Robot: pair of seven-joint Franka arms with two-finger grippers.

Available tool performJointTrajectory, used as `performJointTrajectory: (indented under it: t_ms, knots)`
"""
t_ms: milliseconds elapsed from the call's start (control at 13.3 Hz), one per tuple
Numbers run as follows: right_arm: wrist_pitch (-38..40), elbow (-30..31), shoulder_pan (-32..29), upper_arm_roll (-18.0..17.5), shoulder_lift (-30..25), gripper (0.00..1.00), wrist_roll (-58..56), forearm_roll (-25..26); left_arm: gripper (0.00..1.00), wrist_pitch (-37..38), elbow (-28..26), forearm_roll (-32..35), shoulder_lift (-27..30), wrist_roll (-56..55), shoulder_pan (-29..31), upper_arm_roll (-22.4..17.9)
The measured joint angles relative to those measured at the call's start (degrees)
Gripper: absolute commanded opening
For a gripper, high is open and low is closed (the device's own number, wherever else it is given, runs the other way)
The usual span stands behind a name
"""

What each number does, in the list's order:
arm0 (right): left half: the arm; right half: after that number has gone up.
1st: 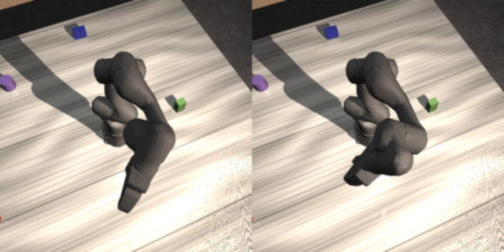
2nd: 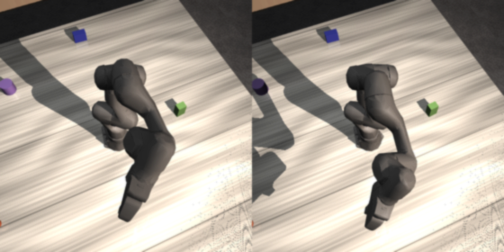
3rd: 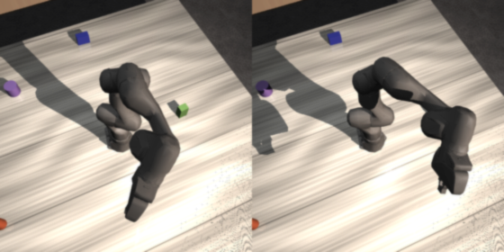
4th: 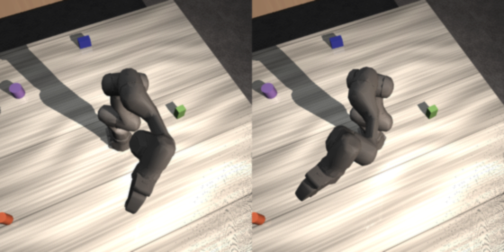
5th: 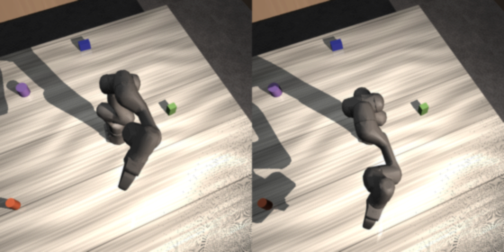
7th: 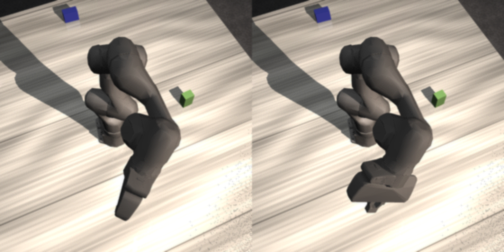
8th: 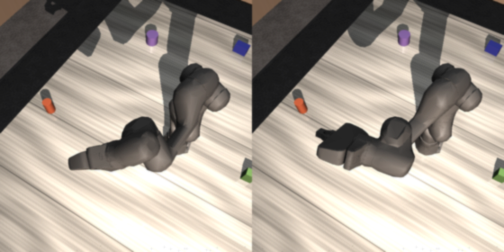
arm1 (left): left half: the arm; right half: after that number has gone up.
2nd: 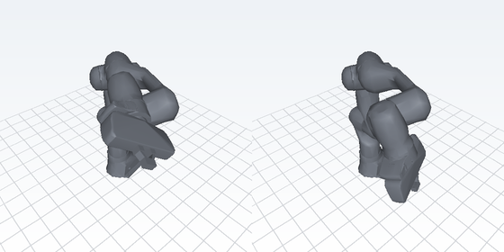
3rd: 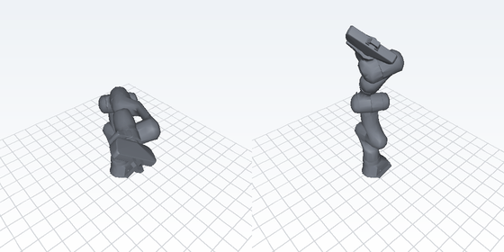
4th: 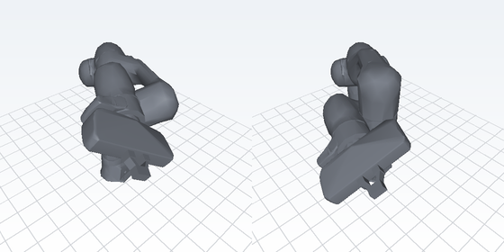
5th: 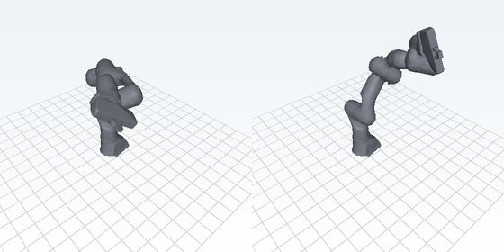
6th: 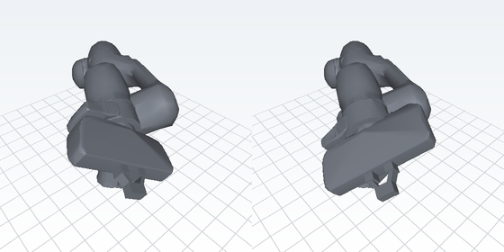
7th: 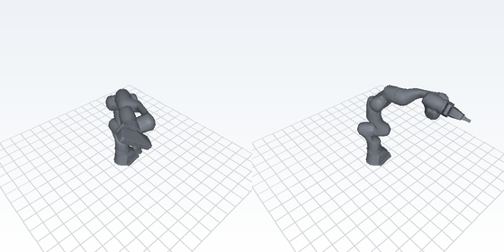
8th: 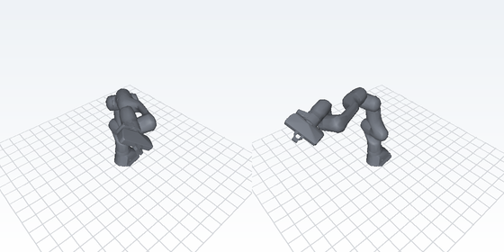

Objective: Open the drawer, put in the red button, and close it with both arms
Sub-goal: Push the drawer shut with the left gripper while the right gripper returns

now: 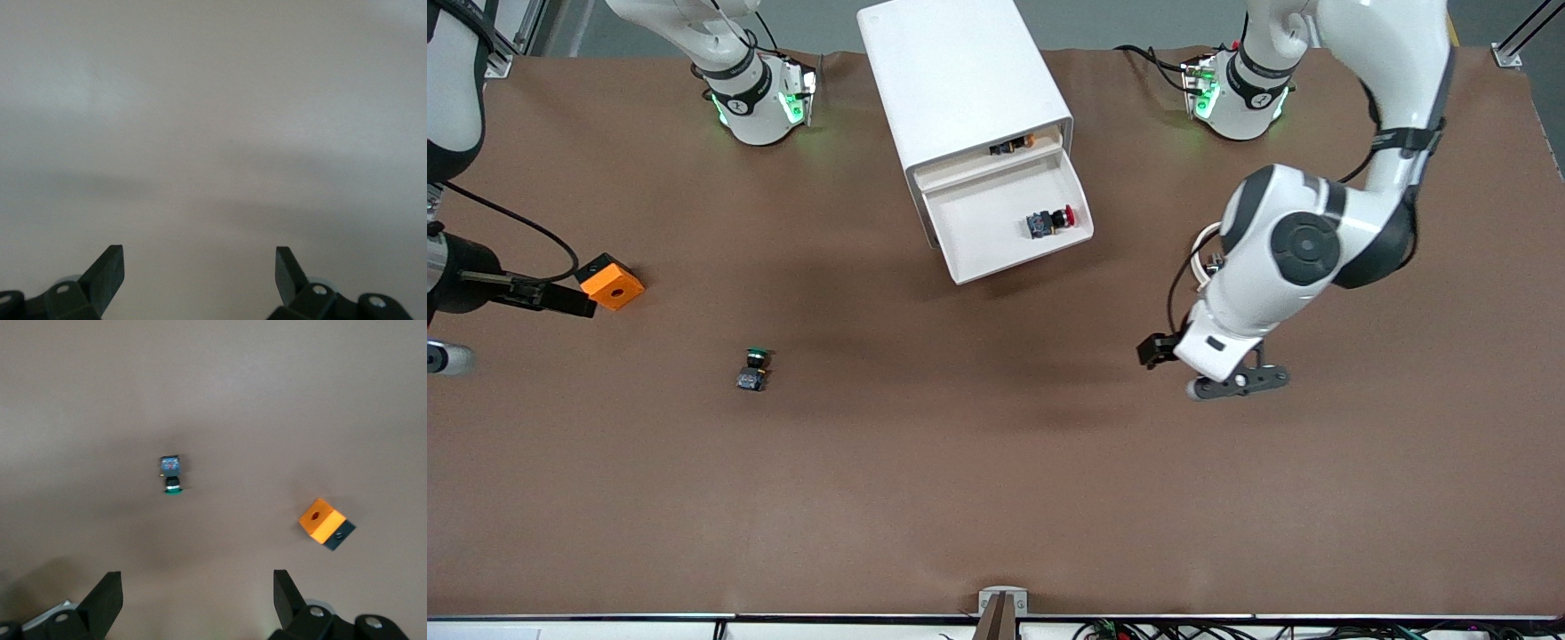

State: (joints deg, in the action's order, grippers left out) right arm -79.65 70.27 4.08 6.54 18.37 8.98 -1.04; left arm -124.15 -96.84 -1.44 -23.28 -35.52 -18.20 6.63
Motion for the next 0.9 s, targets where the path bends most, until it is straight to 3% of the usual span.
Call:
performJointTrajectory:
  t_ms: [450,901]
  knots:
    - [-0.15,0.17,0.0,-0.4,-0.35,1.0,-0.39,0.8,1.0,-2.6,0.43,0.0,-3.89,-20.23,-11.73,0.2]
    - [-1.58,1.17,-0.41,-0.63,-0.35,1.0,-1.14,0.12,1.0,-2.6,0.42,0.0,-6.26,-30.14,-20.12,0.2]
